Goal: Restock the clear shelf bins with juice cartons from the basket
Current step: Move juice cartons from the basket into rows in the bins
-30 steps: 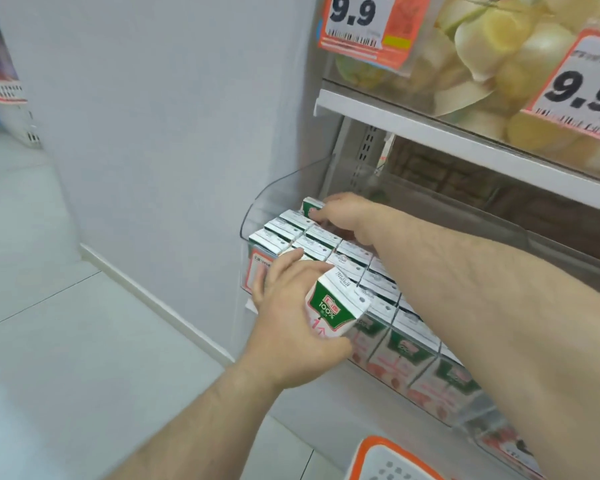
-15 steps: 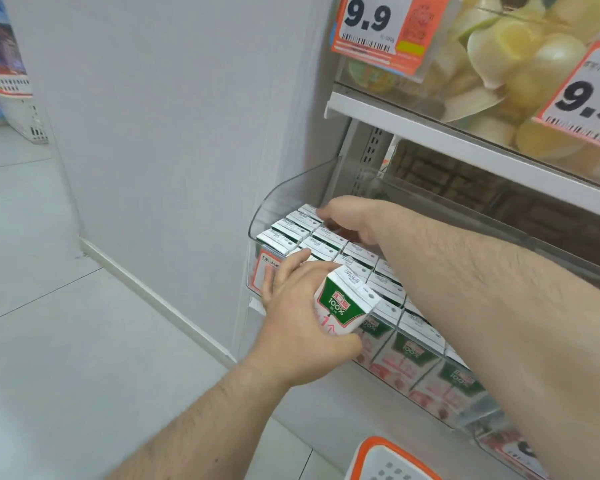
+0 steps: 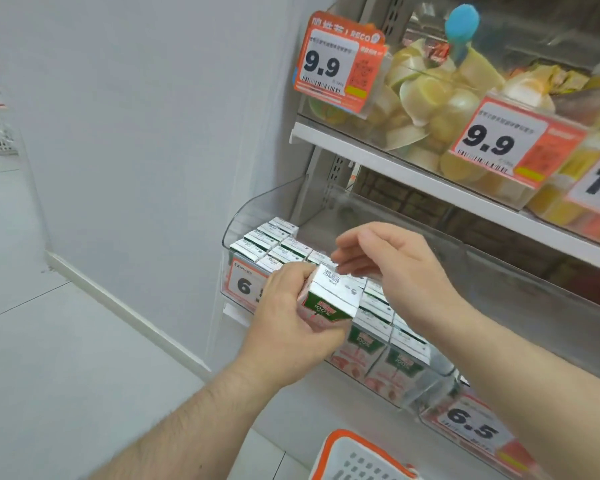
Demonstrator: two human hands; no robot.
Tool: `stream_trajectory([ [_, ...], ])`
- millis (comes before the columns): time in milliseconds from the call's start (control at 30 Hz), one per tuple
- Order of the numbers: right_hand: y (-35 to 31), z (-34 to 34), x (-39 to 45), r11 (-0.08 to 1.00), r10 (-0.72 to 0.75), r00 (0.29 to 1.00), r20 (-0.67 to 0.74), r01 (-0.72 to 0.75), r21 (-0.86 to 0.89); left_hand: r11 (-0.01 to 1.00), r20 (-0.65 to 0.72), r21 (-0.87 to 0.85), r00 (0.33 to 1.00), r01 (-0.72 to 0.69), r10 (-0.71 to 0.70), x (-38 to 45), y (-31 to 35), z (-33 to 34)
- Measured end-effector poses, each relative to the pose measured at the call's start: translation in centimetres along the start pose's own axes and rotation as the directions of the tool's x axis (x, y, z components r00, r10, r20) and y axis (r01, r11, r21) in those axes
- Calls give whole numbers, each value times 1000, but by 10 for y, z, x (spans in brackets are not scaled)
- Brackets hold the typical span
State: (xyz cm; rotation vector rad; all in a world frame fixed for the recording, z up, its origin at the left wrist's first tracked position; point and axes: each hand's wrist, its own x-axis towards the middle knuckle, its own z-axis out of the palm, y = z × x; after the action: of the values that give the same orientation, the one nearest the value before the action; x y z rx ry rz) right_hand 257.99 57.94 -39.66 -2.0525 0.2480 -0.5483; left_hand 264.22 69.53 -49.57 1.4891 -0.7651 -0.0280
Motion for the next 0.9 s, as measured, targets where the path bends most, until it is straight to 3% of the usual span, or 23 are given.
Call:
stream_trajectory([
  [200,3,-12,-46,994,-88,992,92,94,-63,999,18,-49,1000,-17,18,-4,12,10],
  [333,3,-8,-63,944,-92,991,100,119,-307,993,30,-112,999,-32,36,-6,14,18],
  [433,3,-5,-66,912,-112,993,39,119,-392,997,12,-18,997,-74,75,-7,15,22],
  [500,1,-7,-62,956,-24,999,-37,12,-292,994,-20,59,995,-92,94,-6,16,22],
  [567,2,-13,-51,986,150,982,-118,-158,-61,978,-75,186,991,-95,111,-5,13,20],
  [667,7,-25,-25,925,358,927,-114,-336,175,919,-118,385,992,89,-47,-2,7,13],
  [733,10,-32,-6,917,375,917,-137,-346,197,875,-133,448,982,182,-136,1,2,9],
  [833,19,-36,31,960,251,941,-226,-271,-63,839,-124,493,973,230,-194,4,-4,9],
  [900,28,-33,58,937,260,940,-220,-301,-177,805,-134,540,969,246,-205,7,-8,11],
])
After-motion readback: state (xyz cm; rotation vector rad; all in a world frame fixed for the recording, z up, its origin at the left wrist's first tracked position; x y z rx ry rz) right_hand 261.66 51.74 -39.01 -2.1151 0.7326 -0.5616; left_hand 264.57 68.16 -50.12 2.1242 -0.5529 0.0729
